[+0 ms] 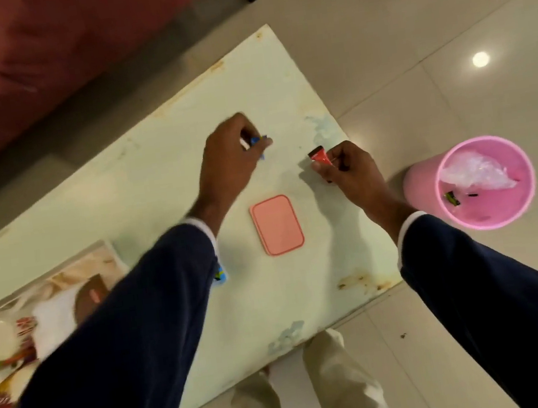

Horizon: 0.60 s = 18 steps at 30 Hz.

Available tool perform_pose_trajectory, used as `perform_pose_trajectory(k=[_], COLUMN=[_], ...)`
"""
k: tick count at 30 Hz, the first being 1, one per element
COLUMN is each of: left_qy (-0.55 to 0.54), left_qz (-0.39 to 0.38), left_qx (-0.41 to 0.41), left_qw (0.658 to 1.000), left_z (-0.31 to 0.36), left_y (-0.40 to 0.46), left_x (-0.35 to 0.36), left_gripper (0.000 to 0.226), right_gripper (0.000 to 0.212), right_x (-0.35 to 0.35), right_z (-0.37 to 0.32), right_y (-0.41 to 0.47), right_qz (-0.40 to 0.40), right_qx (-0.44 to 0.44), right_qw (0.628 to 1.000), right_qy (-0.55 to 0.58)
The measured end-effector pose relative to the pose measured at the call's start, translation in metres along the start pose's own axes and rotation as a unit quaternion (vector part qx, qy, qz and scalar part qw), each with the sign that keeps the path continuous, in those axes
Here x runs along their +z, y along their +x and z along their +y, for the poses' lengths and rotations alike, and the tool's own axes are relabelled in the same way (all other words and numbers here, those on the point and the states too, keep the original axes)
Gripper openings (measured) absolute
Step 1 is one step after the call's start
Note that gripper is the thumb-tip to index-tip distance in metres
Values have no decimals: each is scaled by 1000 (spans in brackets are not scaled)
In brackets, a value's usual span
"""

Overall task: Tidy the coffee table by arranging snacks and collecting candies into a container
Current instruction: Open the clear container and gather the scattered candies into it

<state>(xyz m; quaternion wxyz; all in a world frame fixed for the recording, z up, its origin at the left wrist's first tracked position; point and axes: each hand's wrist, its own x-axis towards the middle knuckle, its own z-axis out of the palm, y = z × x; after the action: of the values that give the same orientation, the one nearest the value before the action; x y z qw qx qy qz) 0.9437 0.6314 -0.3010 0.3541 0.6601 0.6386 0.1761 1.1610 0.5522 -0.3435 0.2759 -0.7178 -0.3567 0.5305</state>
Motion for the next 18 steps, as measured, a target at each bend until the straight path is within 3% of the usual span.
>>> perform_pose_trajectory(k=[3, 8, 14, 18], left_qy=[-117, -169, -129, -93], left_qz=[74, 113, 83, 21], left_qx=[-108, -209, -193, -163], left_qw=[984, 957, 969, 982], left_z=[-15, -64, -109, -120], left_y=[-63, -144, -184, -185], left_x=[-31, -64, -78, -81], left_gripper=[26, 15, 8, 15], right_gripper=[27, 20, 17, 23], right_x=[25, 91, 156, 176], right_z=[-12, -21, -34, -47], right_y=[-24, -76, -120, -133], right_qz=[-39, -105, -114, -94], right_qx=[-6, -23, -21, -3], right_qw=[999, 993, 989, 985], right_qy=[-10, -57, -87, -147])
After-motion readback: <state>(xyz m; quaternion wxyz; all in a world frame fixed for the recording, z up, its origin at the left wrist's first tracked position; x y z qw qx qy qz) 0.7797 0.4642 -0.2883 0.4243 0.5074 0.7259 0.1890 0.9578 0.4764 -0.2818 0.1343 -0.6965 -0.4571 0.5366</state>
